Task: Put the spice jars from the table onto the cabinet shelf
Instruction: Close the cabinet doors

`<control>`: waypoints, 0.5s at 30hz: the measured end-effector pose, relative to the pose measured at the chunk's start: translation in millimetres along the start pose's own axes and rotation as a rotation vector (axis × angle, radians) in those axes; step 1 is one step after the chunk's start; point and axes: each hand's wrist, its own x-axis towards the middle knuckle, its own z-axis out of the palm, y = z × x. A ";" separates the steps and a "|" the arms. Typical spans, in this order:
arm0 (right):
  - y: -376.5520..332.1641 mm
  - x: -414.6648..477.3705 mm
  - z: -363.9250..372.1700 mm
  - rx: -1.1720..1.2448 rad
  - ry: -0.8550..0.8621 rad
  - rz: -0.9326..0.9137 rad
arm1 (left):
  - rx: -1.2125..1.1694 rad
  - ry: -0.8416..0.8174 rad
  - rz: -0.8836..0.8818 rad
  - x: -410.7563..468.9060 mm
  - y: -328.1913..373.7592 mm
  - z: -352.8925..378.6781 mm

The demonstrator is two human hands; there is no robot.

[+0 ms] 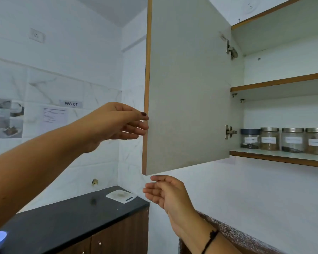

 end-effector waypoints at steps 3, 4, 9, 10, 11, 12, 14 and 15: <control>5.0 8.6 4.8 0.232 0.012 0.063 | -0.053 0.101 -0.027 7.6 -11.7 -6.8; 4.9 9.9 6.1 0.326 -0.003 0.070 | -0.067 0.130 -0.028 10.5 -16.1 -6.5; -2.8 11.6 0.2 0.606 -0.091 0.047 | -0.117 0.119 -0.052 23.1 -32.3 7.4; -4.3 11.3 -2.3 0.619 -0.100 0.054 | -0.148 0.074 -0.061 24.7 -33.6 11.0; -5.3 10.6 -4.6 0.625 -0.107 0.062 | -0.169 0.031 -0.062 26.1 -34.7 14.5; -6.1 9.7 -6.8 0.626 -0.115 0.067 | -0.184 -0.001 -0.056 27.5 -35.5 17.9; -7.4 6.7 -10.5 0.617 -0.125 0.071 | -0.193 -0.028 -0.024 28.6 -36.5 24.8; -8.1 4.8 -12.7 0.616 -0.129 0.070 | -0.175 -0.022 0.006 28.4 -36.8 28.5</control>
